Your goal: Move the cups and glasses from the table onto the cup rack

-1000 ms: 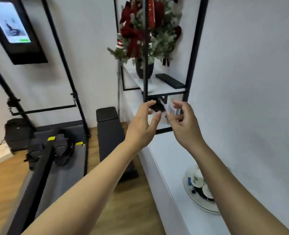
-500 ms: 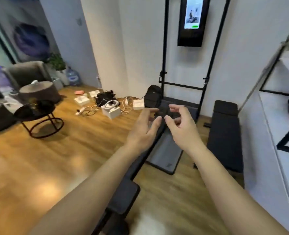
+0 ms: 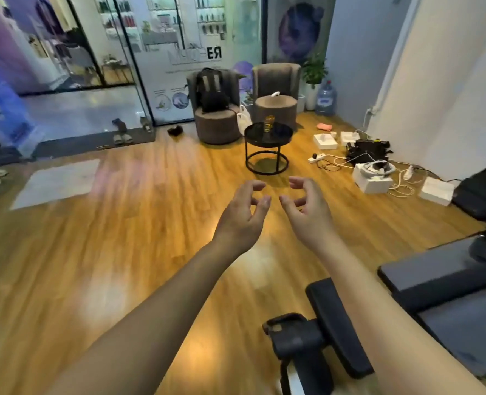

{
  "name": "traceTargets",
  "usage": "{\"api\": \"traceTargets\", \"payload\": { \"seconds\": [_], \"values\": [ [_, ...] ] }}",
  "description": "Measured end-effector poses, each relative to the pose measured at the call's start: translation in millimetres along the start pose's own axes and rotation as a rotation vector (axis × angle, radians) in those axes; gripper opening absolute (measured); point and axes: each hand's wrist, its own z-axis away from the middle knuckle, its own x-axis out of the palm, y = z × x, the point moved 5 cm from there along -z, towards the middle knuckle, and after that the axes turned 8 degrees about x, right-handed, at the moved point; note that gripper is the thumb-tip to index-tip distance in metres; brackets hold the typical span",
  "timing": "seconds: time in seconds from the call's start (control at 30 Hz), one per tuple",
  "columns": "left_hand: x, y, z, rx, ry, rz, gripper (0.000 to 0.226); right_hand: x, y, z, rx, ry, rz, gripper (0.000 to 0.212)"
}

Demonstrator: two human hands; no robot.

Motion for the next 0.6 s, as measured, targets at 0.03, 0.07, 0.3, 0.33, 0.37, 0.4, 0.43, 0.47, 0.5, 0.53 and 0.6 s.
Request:
{"api": "traceTargets", "payload": {
  "seconds": [0.03, 0.07, 0.3, 0.33, 0.37, 0.4, 0.43, 0.47, 0.5, 0.53, 0.6],
  "values": [
    [-15, -20, -4, -0.031, 0.007, -0.024, 0.035, 24, -6, -13, -0.009, -0.017, -0.001, 0.042],
    [-28, -39, -8, -0.059, 0.011, -0.041, 0.035, 47, -9, -27, -0.018, -0.032, -0.003, 0.042],
    [-78, -151, -91, -0.120, 0.023, -0.096, 0.035, 160, -18, -140, -0.025, -0.065, 0.013, 0.042],
    [-82, -163, -109, -0.127, 0.012, -0.102, 0.035, 171, -20, -159, -0.010, -0.070, 0.009, 0.041],
    [-88, -177, -133, -0.133, -0.003, -0.105, 0.036, 183, -23, -182, -0.001, -0.076, 0.009, 0.041],
    [-93, -189, -155, -0.138, -0.014, -0.104, 0.037, 195, -27, -203, -0.003, -0.081, 0.014, 0.041],
    [-98, -201, -177, -0.136, -0.010, -0.101, 0.038, 205, -33, -224, -0.019, -0.083, 0.024, 0.041],
    [-104, -211, -198, -0.135, -0.003, -0.102, 0.040, 214, -39, -245, -0.030, -0.083, 0.029, 0.040],
    [-108, -218, -215, -0.136, 0.006, -0.111, 0.042, 219, -43, -263, -0.032, -0.080, 0.028, 0.040],
    [-112, -228, -232, -0.146, 0.009, -0.120, 0.044, 226, -47, -282, -0.022, -0.084, 0.026, 0.040],
    [-118, -246, -260, -0.154, 0.001, -0.136, 0.049, 239, -53, -314, -0.026, -0.087, 0.023, 0.040]
  ]
}}
